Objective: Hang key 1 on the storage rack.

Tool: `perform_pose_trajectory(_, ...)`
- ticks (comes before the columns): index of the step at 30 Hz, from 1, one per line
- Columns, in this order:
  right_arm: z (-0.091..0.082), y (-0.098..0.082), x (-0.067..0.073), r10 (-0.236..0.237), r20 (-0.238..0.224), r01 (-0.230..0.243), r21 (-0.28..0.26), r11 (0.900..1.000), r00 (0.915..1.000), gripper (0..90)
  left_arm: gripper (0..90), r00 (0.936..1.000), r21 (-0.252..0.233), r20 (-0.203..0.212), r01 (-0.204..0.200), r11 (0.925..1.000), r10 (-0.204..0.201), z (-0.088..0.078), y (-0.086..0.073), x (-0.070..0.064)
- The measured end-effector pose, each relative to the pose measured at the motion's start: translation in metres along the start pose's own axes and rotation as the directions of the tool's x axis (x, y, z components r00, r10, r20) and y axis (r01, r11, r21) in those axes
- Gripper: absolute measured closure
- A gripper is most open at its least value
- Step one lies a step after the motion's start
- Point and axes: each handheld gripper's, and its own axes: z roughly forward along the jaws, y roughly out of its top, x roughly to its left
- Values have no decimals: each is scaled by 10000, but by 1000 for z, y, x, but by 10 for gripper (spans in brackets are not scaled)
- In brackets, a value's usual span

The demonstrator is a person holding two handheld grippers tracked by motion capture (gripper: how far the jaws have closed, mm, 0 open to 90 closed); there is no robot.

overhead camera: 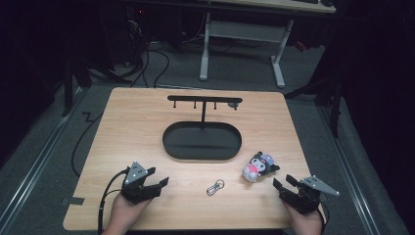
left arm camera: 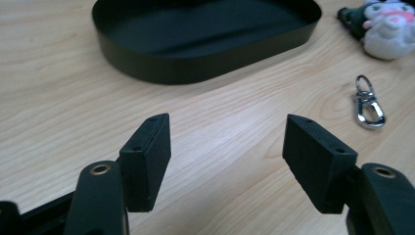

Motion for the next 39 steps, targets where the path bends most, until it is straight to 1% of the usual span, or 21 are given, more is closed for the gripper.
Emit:
perform_pose_trajectory(1,1,0,2,-124,85,124,34,9999,9999,422,355,9999,86,-105,-12,10000,12,1,-2,2)
perform_pose_trajectory(3,3,0,7,-449,307,447,56,9990,9985,457,355,9999,116,-143,-4,9999,6,1,-2,4)
perform_pose_trajectory(6,4,0,10,-858,235,854,172,9962,9960,560,357,9997,27,-158,210,9998,-209,2,-2,8)
perform_pose_trajectory(7,5,1,11,-938,213,933,261,9953,9954,636,358,9996,16,-181,213,9998,-213,2,-3,9)
perform_pose_trajectory(8,5,1,11,-938,213,933,261,9953,9954,636,359,9996,16,-181,213,9998,-213,2,-3,9)
perform_pose_trajectory(9,8,1,12,-1044,203,1031,577,9930,9943,833,359,9996,14,-198,198,9998,-197,1,-3,10)
perform_pose_trajectory(11,13,3,13,-1210,248,1184,872,9891,9923,900,359,9995,2,-187,259,9997,-259,1,-3,11)
perform_pose_trajectory(14,28,7,12,-1489,505,1414,1298,9814,9876,900,359,9991,-21,-271,311,9995,-312,-3,-6,13)
perform_pose_trajectory(18,48,17,10,-1562,680,1449,1477,9784,9854,900,360,9986,-123,-350,393,9992,-397,-11,-10,14)
perform_pose_trajectory(19,57,21,9,-1703,740,1573,1557,9752,9826,900,360,9980,-208,-426,462,9987,-471,-17,-14,15)
perform_pose_trajectory(22,74,27,5,-1885,778,1732,1713,9699,9790,884,361,9970,-235,-452,610,9979,-620,-23,-18,18)
perform_pose_trajectory(24,82,30,1,-1852,878,1676,1770,9698,9788,873,361,9968,-227,-486,632,9977,-642,-23,-19,19)
perform_pose_trajectory(26,81,31,0,-1761,949,1590,1642,9735,9798,873,361,9967,-234,-462,652,9976,-662,-23,-19,19)
perform_pose_trajectory(29,60,34,8,-1556,715,1479,1028,9836,9852,874,361,9975,-274,-414,566,9980,-577,-22,-17,18)
perform_pose_trajectory(32,37,35,29,-1556,79,1552,393,9871,9878,880,360,9982,-264,-359,479,9985,-489,-20,-16,18)
perform_pose_trajectory(33,32,35,38,-1647,-188,1652,284,9859,9862,880,360,9983,-237,-344,457,9987,-465,-20,-16,18)
perform_pose_trajectory(35,28,34,57,-1922,-672,1934,125,9810,9791,879,359,9985,-219,-329,439,9988,-446,-19,-16,17)
perform_pose_trajectory(36,30,33,69,-2124,-1023,2147,114,9766,9718,877,359,9987,-225,-348,354,9991,-362,-19,-16,16)
perform_pose_trajectory(37,33,31,75,-2085,-1268,2133,257,9766,9698,872,358,9989,-210,-320,325,9992,-332,-20,-16,15)
perform_pose_trajectory(38,40,29,82,-2092,-1613,2192,465,9746,9645,868,358,9991,-195,-307,291,9994,-297,-20,-16,15)
perform_pose_trajectory(39,48,26,88,-2136,-1820,2293,694,9709,9598,867,358,9991,-197,-294,285,9994,-291,-20,-16,15)
